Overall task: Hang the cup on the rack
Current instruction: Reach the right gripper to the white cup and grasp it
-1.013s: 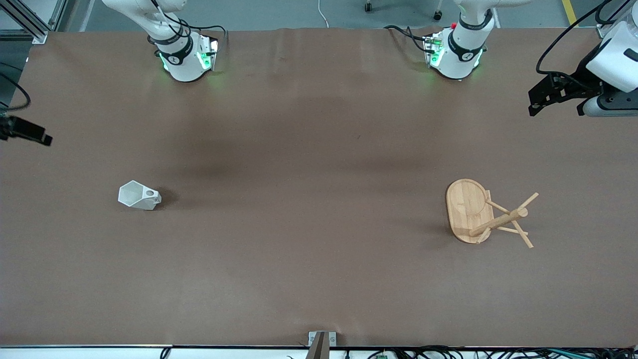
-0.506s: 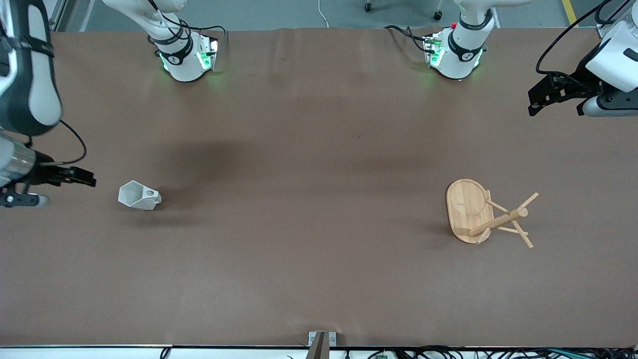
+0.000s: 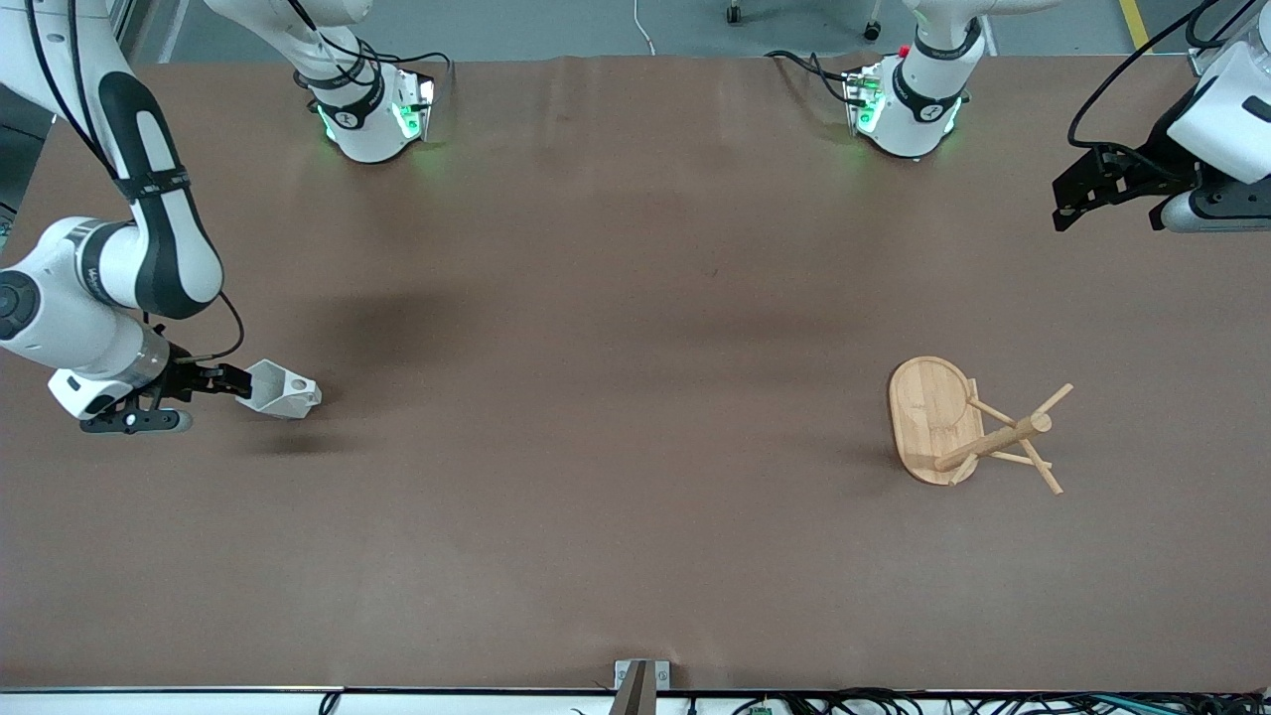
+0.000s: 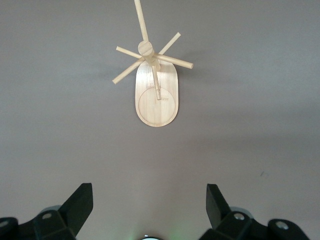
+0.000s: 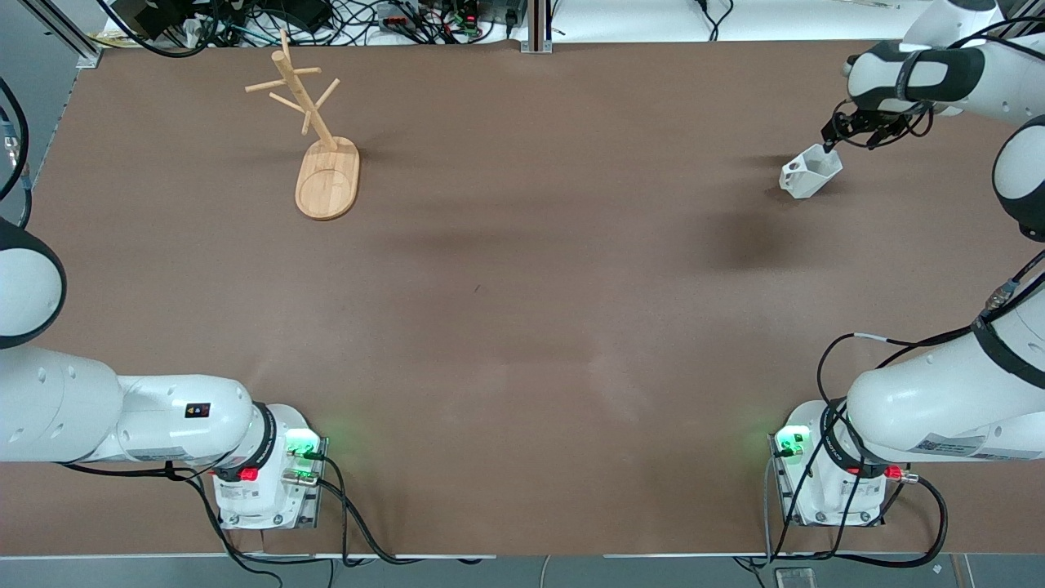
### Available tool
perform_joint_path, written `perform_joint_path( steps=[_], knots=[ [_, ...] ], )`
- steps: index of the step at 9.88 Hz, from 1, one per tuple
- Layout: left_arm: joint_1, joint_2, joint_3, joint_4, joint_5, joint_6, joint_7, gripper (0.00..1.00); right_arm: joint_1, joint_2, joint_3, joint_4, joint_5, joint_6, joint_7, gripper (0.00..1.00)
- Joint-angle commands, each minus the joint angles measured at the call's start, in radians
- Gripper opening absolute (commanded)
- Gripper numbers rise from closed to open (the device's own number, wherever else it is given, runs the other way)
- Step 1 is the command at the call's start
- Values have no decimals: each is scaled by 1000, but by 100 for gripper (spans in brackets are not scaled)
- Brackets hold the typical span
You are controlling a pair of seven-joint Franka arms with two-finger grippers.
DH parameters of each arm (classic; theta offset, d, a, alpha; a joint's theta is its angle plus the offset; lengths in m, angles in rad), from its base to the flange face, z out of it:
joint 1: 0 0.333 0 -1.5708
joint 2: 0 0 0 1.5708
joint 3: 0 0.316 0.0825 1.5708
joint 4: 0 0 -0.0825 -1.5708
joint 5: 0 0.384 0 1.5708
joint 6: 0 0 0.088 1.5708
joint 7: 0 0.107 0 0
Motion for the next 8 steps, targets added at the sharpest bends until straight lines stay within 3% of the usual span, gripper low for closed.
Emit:
perform_joint_path(
  steps=[1,4,8],
  knots=[
    [0,33,0,4,-9,-19,5,100,-12,15,10,-27,35,26,-27,100],
    [-3,35,0,3,-10,-19,5,100,-12,35,12,-44,55,63,-27,87],
    [-2,35,0,3,-9,-19,-8,100,-11,44,17,-41,76,63,-27,41]
  ],
)
